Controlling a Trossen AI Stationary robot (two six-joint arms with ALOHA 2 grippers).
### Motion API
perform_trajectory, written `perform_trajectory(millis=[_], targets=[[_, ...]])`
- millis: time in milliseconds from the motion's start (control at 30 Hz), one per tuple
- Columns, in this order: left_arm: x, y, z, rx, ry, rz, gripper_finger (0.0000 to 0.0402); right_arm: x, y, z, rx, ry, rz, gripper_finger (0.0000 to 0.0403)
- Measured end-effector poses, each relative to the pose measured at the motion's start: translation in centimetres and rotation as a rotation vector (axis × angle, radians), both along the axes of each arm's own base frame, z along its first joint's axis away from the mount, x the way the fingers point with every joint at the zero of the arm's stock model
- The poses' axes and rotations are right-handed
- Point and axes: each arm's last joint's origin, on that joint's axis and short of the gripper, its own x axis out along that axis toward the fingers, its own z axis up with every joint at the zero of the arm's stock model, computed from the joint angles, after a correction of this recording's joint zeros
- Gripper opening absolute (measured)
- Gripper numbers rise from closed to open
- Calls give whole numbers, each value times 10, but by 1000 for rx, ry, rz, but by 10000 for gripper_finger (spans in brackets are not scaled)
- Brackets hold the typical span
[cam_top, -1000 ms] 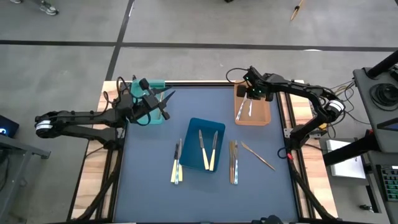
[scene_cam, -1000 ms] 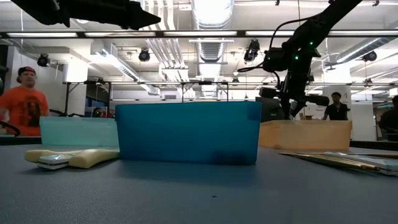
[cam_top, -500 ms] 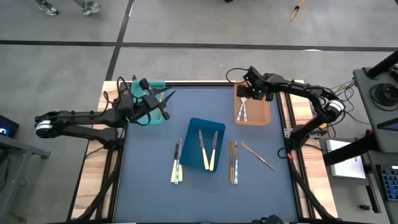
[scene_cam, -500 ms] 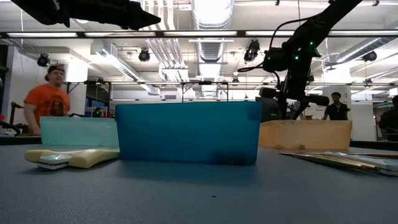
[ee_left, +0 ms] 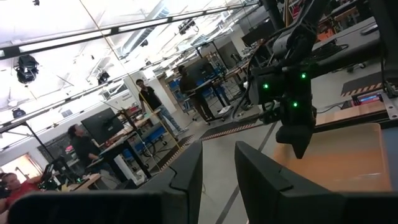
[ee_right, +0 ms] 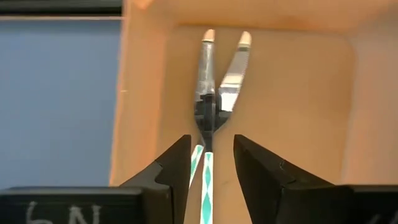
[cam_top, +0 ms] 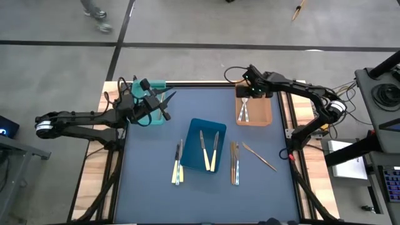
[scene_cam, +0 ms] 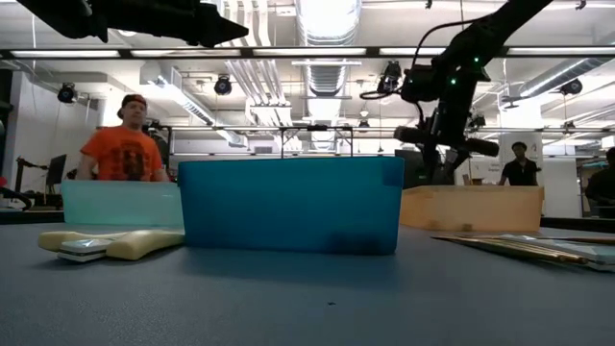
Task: Sort silverware by color (type)
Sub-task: Put the left blue and white knife into the orange bin
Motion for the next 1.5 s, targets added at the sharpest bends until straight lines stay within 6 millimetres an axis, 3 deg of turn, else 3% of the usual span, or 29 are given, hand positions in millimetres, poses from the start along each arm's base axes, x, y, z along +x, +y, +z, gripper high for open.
perform_trajectory(millis=[367, 600, 933, 1500], targets=[[0, 0, -2, -4, 17, 1, 77, 4, 15, 13, 50, 122, 132, 83], [-1, 0, 4, 18, -33, 3, 77, 3, 20, -6, 41, 216, 158, 110], [-4, -1, 17, 92, -126, 16, 77, 22, 29, -21, 69, 238, 182, 162], [-7, 3, 18, 176, -40, 218, 77, 37, 27, -58, 145, 308, 170, 147]])
